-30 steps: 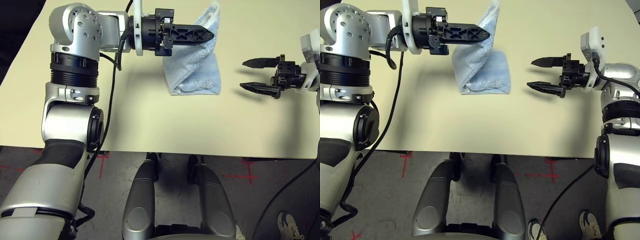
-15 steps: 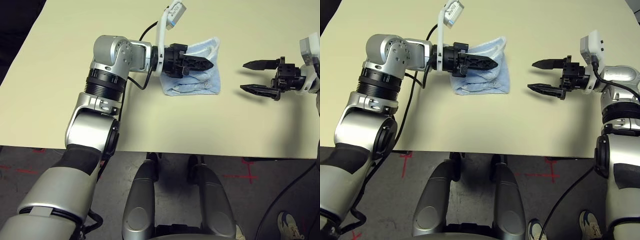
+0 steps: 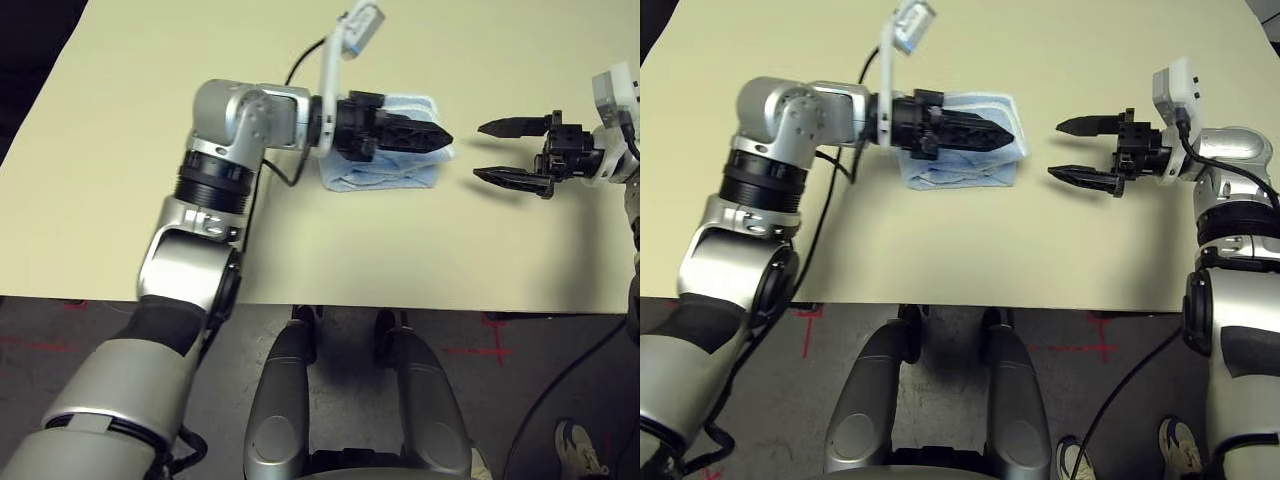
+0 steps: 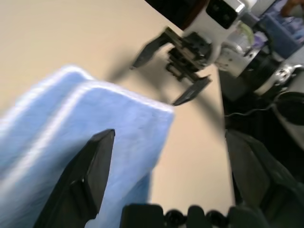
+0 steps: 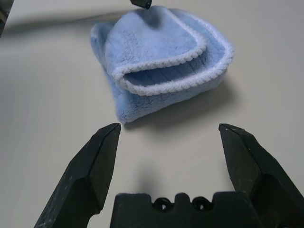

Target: Fold the towel and set it aside.

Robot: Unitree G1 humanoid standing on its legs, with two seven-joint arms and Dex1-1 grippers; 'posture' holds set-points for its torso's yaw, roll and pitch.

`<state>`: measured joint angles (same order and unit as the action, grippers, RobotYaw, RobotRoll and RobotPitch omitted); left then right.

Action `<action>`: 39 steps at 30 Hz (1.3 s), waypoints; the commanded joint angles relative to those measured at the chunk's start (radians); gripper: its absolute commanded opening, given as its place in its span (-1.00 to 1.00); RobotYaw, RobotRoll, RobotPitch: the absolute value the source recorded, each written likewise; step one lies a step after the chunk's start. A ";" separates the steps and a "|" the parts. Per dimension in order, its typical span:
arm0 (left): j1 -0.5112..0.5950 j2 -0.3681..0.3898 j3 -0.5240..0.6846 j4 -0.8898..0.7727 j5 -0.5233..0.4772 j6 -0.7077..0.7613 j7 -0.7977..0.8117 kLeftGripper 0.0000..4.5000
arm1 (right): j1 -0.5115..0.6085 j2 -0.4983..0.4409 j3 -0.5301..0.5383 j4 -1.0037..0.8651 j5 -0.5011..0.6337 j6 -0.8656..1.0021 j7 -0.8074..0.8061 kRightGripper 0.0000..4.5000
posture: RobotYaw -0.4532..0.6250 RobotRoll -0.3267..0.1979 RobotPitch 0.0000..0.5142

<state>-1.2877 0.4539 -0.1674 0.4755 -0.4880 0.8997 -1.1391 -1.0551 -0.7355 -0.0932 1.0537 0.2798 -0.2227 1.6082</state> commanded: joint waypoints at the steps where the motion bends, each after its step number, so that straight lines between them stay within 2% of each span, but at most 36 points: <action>1: 0.005 0.064 0.030 0.092 0.069 -0.233 -0.094 0.99 | -0.002 -0.008 -0.024 -0.044 0.035 0.038 0.006 1.00 | -0.03 0.25 0.31; 4: 0.032 0.113 0.089 0.166 0.085 -0.405 -0.148 0.99 | 0.005 0.006 -0.038 -0.074 0.055 0.083 0.006 1.00 | -0.03 0.25 0.31; 7: 0.098 0.130 0.156 0.199 0.065 -0.539 -0.206 0.99 | 0.005 0.030 -0.045 -0.106 0.075 0.123 0.006 1.00 | -0.03 0.25 0.31; 13: 0.201 0.144 0.139 0.198 0.111 -0.714 -0.351 0.99 | 0.004 0.037 -0.028 -0.145 0.106 0.153 0.006 1.00 | -0.03 0.25 0.33; 21: 0.205 0.135 0.150 0.308 0.162 -0.862 -0.423 0.99 | 0.047 -0.013 0.038 -0.190 0.157 0.120 0.006 1.00 | -0.06 0.25 0.30; 28: 0.212 0.145 0.150 0.353 0.189 -0.925 -0.450 0.99 | 0.076 -0.048 0.089 -0.189 0.191 0.082 0.006 1.00 | -0.07 0.25 0.30; 30: 0.208 0.148 0.154 0.361 0.195 -0.927 -0.444 1.00 | 0.076 -0.057 0.104 -0.182 0.196 0.076 0.006 0.83 | -0.06 0.25 0.30; 32: 0.206 0.152 0.158 0.366 0.198 -0.931 -0.440 1.00 | 0.081 -0.067 0.128 -0.178 0.193 0.059 0.006 0.58 | -0.06 0.25 0.29; 39: 0.211 0.154 0.170 0.362 0.200 -0.966 -0.443 1.00 | 0.077 -0.061 0.148 -0.163 0.210 0.043 0.006 -0.63 | -0.04 0.25 0.29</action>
<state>-1.0866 0.5964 -0.0012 0.8395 -0.3025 -0.0449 -1.5700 -0.9932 -0.7857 0.0373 0.8777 0.4755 -0.1653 1.6083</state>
